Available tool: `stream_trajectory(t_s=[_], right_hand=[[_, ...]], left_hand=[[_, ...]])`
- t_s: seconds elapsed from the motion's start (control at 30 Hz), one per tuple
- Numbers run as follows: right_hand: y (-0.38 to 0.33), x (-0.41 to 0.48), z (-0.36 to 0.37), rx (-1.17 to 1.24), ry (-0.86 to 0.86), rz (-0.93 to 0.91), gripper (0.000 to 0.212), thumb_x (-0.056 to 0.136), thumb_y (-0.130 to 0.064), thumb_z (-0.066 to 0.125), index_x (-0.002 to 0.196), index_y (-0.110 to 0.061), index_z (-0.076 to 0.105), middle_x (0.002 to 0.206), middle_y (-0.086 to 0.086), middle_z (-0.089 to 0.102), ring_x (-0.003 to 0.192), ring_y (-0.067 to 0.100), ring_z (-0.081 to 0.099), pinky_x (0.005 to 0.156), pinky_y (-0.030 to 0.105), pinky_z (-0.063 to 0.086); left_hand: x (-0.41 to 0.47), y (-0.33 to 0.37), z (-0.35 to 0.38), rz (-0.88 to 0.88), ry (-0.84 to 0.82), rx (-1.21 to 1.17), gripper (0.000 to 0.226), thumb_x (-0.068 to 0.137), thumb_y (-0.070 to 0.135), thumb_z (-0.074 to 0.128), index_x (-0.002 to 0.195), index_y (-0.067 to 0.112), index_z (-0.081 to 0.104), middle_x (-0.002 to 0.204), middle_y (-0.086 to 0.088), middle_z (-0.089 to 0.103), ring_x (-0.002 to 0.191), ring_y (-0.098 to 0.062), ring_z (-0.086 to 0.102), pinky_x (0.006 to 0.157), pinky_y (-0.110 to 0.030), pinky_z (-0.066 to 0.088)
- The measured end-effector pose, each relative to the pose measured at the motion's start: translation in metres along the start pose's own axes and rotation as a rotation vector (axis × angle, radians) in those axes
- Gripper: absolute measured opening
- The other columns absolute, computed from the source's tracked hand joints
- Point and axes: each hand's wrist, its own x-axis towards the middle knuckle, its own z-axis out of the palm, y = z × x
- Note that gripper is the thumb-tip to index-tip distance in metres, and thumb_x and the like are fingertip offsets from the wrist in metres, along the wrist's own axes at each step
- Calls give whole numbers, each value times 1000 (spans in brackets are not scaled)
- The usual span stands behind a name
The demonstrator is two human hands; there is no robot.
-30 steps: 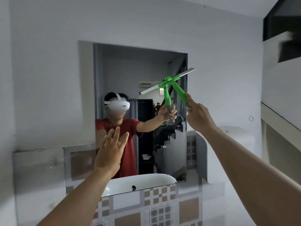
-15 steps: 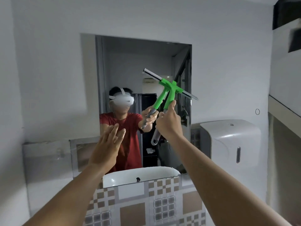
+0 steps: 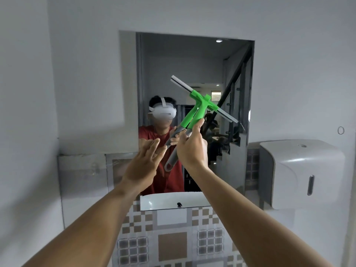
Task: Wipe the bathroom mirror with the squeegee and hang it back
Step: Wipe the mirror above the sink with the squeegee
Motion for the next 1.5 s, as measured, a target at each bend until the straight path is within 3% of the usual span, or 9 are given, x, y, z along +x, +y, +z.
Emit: stream_trajectory(t_s=[0.1, 0.2, 0.37, 0.5, 0.57, 0.83, 1.03, 1.27, 1.5], right_hand=[[9, 3, 1, -88, -28, -88, 74, 101, -33, 39, 158, -28, -8, 120, 18, 66, 94, 31, 67, 67, 38, 58], [8, -1, -1, -135, -56, -148, 72, 105, -24, 41, 160, -17, -5, 118, 15, 68, 85, 27, 69, 54, 25, 47], [20, 3, -7, -346, -26, -310, 70, 102, -26, 38, 159, -16, -1, 108, 8, 71, 93, 36, 67, 79, 47, 57], [23, 8, -36, -503, -54, -403, 69, 101, -20, 43, 161, -21, 7, 106, 10, 71, 64, 23, 59, 47, 29, 40], [25, 9, -52, -648, -83, -437, 72, 100, -19, 46, 161, -27, 9, 99, 8, 70, 60, 21, 54, 44, 28, 35], [26, 34, -101, -963, -110, -455, 88, 89, -13, 51, 159, -39, 3, 80, 1, 63, 61, 21, 61, 57, 38, 60], [29, 54, -136, -1085, -74, -483, 90, 90, -12, 52, 158, -42, 1, 76, -2, 61, 59, 18, 59, 54, 34, 56], [40, 57, -166, -1127, -48, -433, 90, 92, -12, 51, 158, -43, -2, 84, 0, 59, 57, 15, 52, 45, 26, 34], [57, 57, -165, -1069, -15, -433, 92, 89, -13, 53, 157, -45, 0, 86, -1, 63, 60, 17, 55, 47, 26, 32]], left_hand=[[4, 10, -3, 30, 18, 6, 93, 85, 7, 74, 159, 21, 19, 167, -15, 17, 154, -36, 13, 111, -43, 40], [5, 12, -4, 40, 38, 13, 90, 84, 7, 75, 158, 18, 26, 166, -16, 22, 153, -38, 19, 108, -43, 44], [6, 9, 0, 29, 12, 20, 91, 83, 12, 76, 159, 21, 25, 167, -14, 18, 154, -36, 16, 103, -40, 51], [7, 9, 0, 32, 1, -8, 93, 81, 8, 76, 159, 21, 26, 167, -15, 18, 154, -37, 15, 100, -40, 54], [6, 9, 0, 41, 10, -9, 93, 80, 8, 76, 158, 20, 28, 166, -15, 20, 153, -37, 17, 98, -40, 54], [8, 5, 4, 49, 13, -32, 93, 76, 6, 80, 156, 19, 35, 163, -16, 27, 152, -37, 22, 90, -40, 61], [7, 5, 4, 55, 13, -36, 91, 78, 9, 77, 157, 20, 33, 165, -13, 22, 153, -35, 19, 91, -40, 60], [36, -5, -29, 143, 260, 17, 47, 96, 21, 52, 141, 7, 50, 141, -15, 52, 129, -31, 48, 107, -44, 45], [121, -29, -105, 108, 320, 185, 59, 89, 27, 56, 144, 8, 43, 142, -20, 44, 125, -40, 44, 100, -52, 47]])
